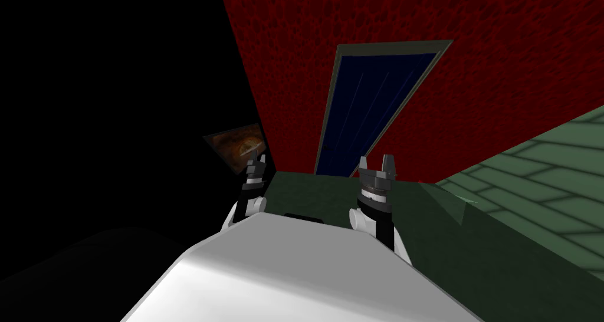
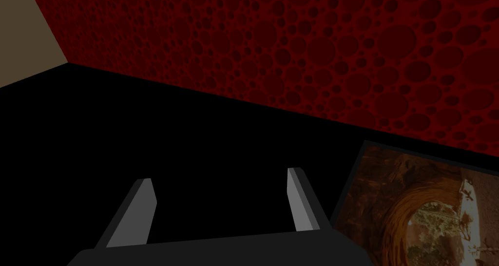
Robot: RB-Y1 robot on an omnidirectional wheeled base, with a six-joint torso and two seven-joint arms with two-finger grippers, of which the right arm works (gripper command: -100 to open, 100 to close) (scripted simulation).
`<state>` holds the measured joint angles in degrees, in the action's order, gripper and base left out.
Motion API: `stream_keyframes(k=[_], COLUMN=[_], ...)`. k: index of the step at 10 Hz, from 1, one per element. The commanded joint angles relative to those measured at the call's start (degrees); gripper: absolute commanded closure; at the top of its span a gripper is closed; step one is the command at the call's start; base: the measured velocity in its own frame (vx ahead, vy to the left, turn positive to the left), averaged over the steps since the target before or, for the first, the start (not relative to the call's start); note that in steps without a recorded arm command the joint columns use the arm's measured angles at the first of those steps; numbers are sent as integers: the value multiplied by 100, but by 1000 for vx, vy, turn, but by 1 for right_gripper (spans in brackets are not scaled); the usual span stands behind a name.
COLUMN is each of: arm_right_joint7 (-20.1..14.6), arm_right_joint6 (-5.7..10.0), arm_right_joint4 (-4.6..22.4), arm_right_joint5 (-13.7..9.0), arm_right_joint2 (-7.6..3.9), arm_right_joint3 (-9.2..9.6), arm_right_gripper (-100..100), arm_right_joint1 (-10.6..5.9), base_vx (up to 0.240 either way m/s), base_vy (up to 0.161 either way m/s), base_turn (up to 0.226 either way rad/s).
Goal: Pull the door open
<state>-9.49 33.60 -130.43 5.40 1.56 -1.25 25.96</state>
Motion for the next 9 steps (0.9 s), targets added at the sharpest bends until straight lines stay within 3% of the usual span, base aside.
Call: stream_keyframes(k=[1,9], arm_right_joint7=[-17,-116], arm_right_joint6=[30,203], arm_right_joint4=[165,1125], arm_right_joint5=[15,105], arm_right_joint2=[-43,-247], arm_right_joint3=[-14,-92], arm_right_gripper=[-100,-100], arm_right_joint1=[-56,-382], base_vx=[50,102], base_vy=[-9,-4], base_turn=[-4,-1])
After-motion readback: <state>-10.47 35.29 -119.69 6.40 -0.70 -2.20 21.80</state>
